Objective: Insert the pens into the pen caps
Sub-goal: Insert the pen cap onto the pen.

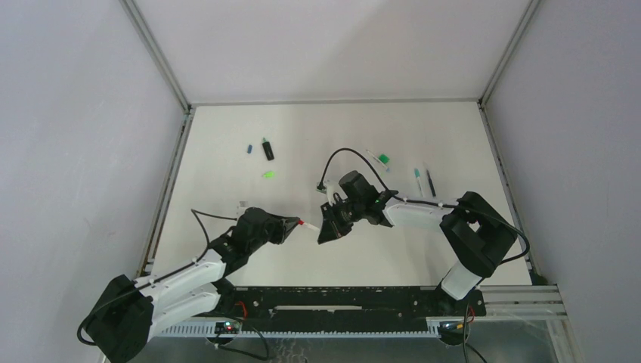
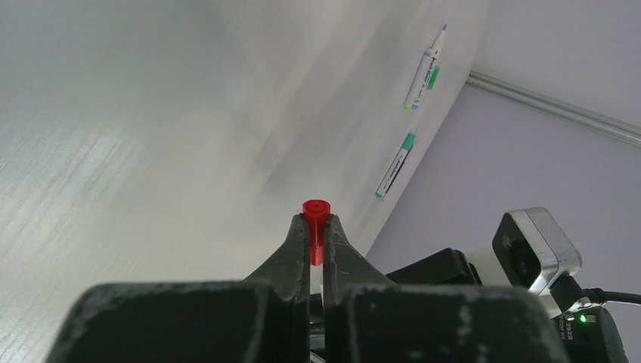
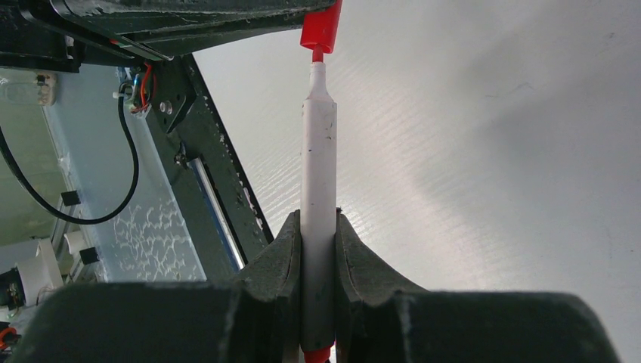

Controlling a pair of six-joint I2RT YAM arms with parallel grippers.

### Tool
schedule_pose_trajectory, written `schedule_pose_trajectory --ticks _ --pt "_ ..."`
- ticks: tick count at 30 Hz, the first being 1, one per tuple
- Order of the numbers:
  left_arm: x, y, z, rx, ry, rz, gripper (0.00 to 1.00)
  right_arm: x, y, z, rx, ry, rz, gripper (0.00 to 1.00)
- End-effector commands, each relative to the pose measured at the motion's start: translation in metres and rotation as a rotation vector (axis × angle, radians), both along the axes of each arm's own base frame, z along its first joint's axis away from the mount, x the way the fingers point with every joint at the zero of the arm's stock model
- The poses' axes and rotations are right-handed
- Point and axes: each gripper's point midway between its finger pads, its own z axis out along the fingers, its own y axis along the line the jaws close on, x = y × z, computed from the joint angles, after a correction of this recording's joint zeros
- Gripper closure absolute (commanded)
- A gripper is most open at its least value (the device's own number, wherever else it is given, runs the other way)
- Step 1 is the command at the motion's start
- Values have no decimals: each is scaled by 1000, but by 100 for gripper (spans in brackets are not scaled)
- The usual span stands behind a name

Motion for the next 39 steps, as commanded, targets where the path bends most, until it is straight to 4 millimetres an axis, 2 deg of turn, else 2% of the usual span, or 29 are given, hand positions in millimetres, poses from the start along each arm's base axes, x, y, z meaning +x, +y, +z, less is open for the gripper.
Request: schedule_pose_trajectory --ticks 1,11,19,39 --pt "4 -6 11 -8 -26 -13 100 3 12 18 47 -28 18 100" --pt "3 -5 11 -17 -27 -3 100 -5 15 16 37 -27 50 100" --pt "3 -3 12 -26 -34 12 100 2 12 10 0 -50 14 100" --pt "1 6 7 -21 -25 49 100 2 11 12 -4 -55 23 100"
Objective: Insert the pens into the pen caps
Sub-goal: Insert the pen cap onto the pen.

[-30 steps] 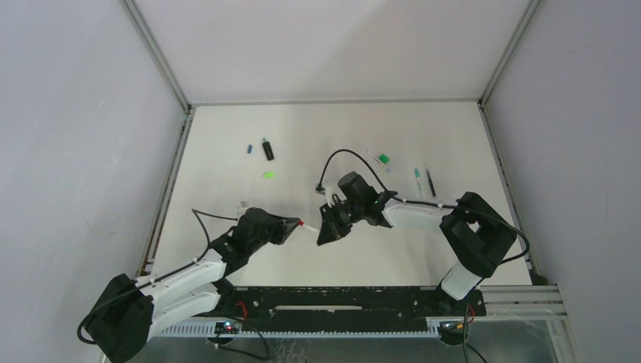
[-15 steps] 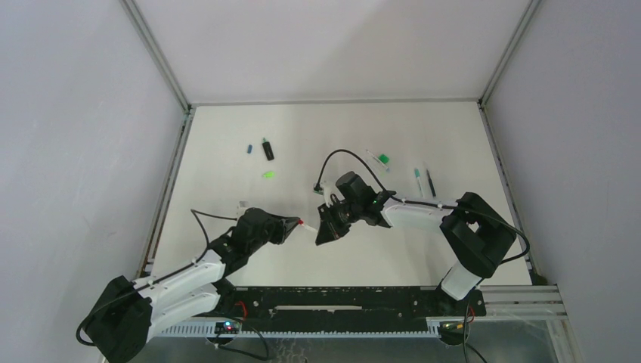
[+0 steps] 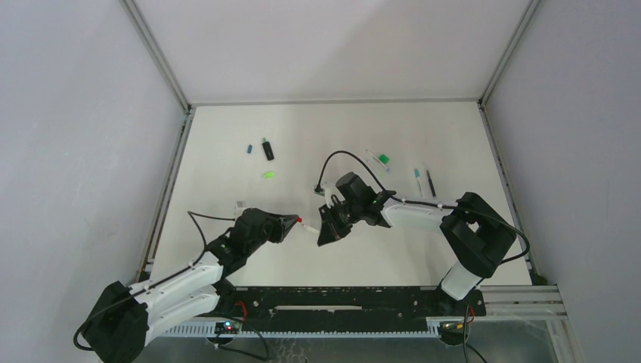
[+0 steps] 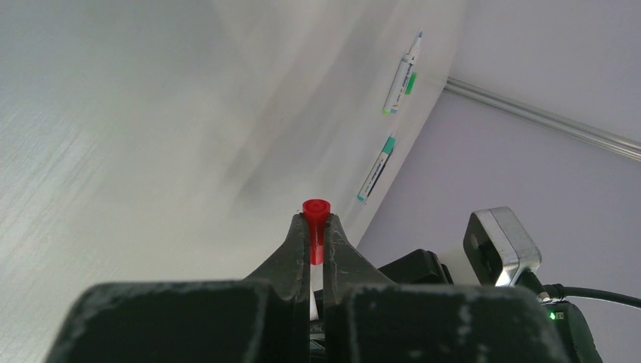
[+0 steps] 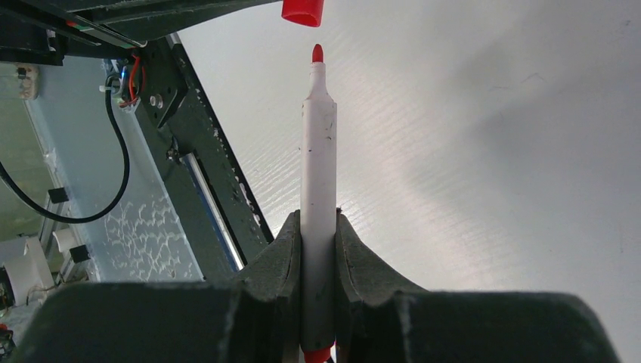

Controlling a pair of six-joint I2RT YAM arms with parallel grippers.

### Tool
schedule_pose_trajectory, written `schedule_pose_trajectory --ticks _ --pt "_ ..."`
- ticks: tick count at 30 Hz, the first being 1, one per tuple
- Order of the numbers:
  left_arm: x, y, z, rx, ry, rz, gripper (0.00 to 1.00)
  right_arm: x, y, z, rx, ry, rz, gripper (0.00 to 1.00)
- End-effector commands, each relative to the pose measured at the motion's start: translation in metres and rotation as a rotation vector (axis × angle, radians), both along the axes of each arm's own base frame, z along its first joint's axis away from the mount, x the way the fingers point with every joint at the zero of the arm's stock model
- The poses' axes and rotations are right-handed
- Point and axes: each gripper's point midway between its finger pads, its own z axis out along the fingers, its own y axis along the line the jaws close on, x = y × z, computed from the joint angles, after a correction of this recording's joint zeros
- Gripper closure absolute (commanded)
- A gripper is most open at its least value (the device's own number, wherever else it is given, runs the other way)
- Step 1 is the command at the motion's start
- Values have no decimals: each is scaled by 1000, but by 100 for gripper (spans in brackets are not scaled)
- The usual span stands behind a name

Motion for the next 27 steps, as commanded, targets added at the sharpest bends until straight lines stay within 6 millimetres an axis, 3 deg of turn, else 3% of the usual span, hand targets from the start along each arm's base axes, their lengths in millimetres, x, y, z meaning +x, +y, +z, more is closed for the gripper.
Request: schedule_pose_trajectory --ticks 1,12,27 --pt "-1 3 -6 7 7 13 100 7 11 15 38 -43 13 100" --pt "-1 -1 -8 18 17 -7 100 10 9 26 80 -23 14 100" --pt "-2 -9 -4 10 0 -41 100 12 10 18 48 -40 -1 100"
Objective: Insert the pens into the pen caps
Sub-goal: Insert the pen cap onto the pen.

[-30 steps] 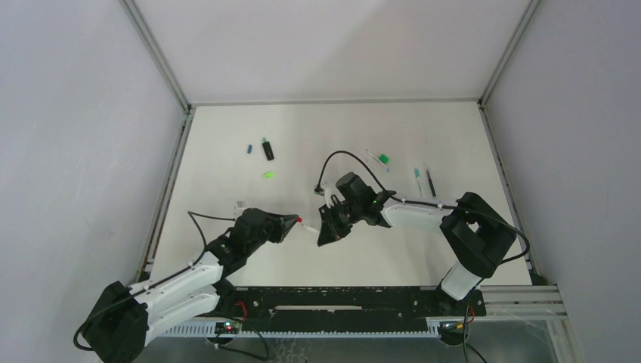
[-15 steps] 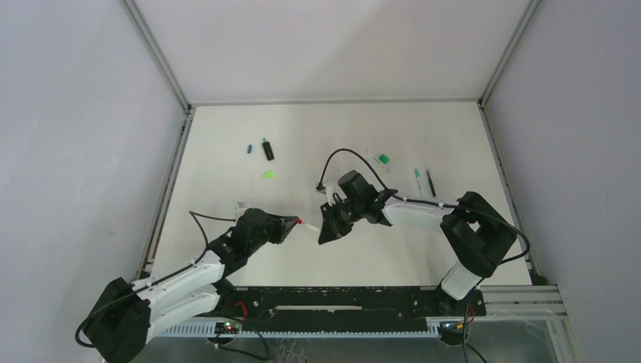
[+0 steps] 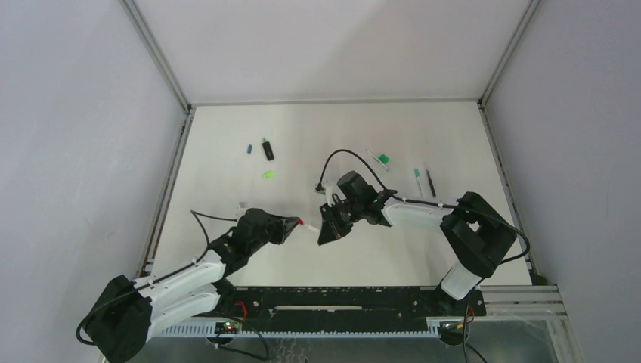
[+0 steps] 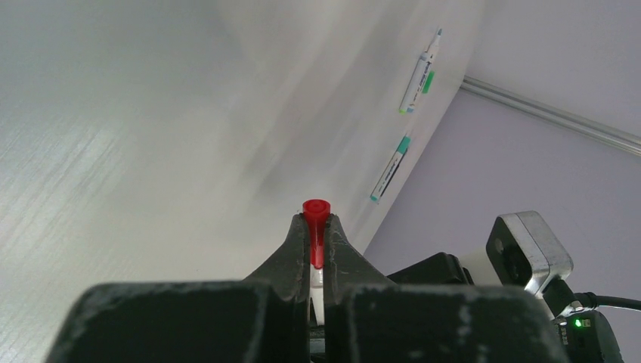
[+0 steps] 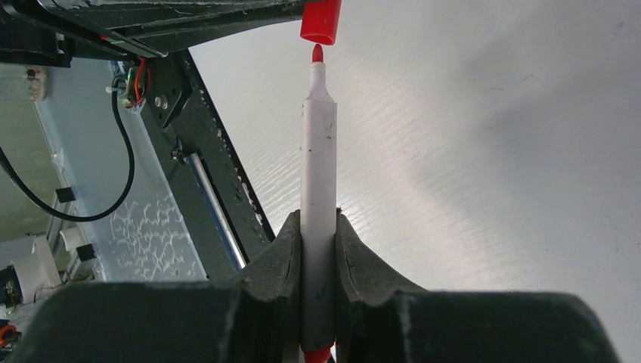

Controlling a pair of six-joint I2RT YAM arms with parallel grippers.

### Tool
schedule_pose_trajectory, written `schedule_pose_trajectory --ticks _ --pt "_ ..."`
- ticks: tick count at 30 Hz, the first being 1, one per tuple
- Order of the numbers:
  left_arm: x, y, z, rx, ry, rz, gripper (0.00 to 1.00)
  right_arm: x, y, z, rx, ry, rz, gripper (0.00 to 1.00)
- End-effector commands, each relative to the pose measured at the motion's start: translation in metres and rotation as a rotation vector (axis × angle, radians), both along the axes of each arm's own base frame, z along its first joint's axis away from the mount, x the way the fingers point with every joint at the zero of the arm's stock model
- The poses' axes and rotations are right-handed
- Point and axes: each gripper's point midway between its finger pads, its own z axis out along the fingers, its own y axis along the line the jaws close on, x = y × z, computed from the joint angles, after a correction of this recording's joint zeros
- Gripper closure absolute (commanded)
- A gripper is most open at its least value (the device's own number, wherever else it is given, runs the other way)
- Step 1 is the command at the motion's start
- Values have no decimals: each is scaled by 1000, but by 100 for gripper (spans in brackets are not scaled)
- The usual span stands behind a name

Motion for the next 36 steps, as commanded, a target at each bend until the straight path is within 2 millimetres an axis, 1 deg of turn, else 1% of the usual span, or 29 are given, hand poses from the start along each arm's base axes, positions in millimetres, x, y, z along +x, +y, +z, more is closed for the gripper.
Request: schedule_pose_trajectory --ticks 1,12,21,31,36 --pt "1 -6 6 -10 -29 -26 100 9 11 16 35 -53 -1 100" --pt "0 -16 7 -12 -26 -56 100 13 11 16 27 -72 -15 100" --pt "0 -25 14 -27 -42 -80 100 16 11 11 14 -75 -29 100" --pt "2 -35 30 -39 -75 -102 100 16 13 15 13 -126 -18 100" --pt "3 -44 42 -42 -102 -129 100 25 10 16 -7 -180 -41 100"
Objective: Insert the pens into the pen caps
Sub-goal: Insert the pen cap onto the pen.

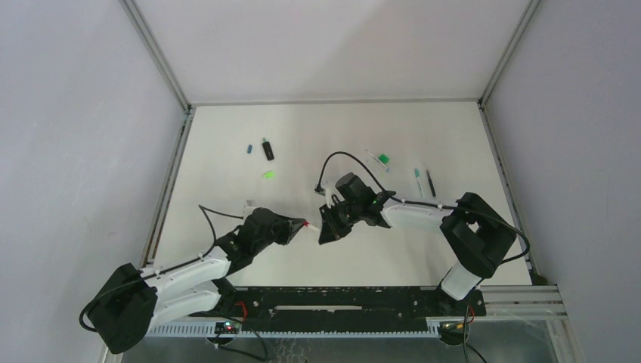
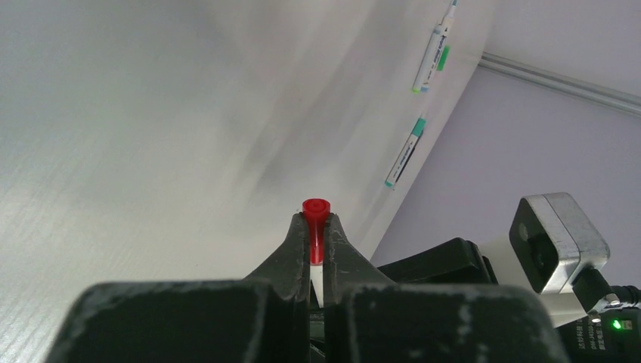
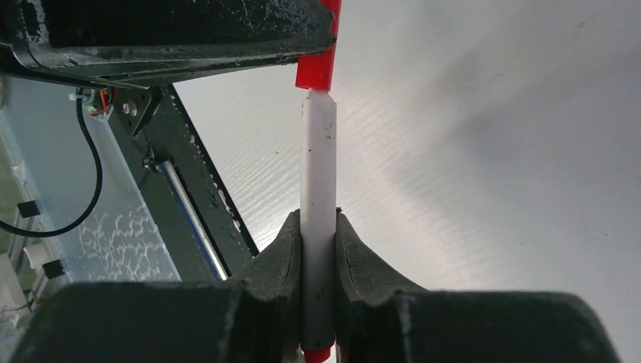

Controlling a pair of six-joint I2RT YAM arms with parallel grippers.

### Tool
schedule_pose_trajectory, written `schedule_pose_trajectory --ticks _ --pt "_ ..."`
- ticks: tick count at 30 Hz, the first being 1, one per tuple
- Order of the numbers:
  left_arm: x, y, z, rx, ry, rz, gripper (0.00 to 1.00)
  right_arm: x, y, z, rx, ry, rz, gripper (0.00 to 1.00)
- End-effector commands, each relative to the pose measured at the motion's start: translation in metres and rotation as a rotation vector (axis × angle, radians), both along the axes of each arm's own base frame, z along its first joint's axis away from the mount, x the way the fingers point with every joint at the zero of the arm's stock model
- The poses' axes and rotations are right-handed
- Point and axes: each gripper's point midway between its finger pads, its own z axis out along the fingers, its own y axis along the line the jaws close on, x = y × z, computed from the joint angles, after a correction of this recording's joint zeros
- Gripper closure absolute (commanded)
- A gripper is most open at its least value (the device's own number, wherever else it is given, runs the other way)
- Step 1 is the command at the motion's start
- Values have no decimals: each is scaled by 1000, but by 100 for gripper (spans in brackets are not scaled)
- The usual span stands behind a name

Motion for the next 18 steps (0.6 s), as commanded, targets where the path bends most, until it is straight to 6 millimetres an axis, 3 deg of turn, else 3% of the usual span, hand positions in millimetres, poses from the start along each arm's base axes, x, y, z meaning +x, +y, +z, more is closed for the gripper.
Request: schedule_pose_trajectory --ticks 1,9,18 --pt "9 -27 48 -65 -100 -67 100 23 10 24 33 -149 -17 100" --pt "20 -39 81 -69 -179 -95 100 58 0 51 -28 -400 -85 100" --pt "38 -62 155 -43 -378 -183 100 90 -18 114 -96 -627 -103 100"
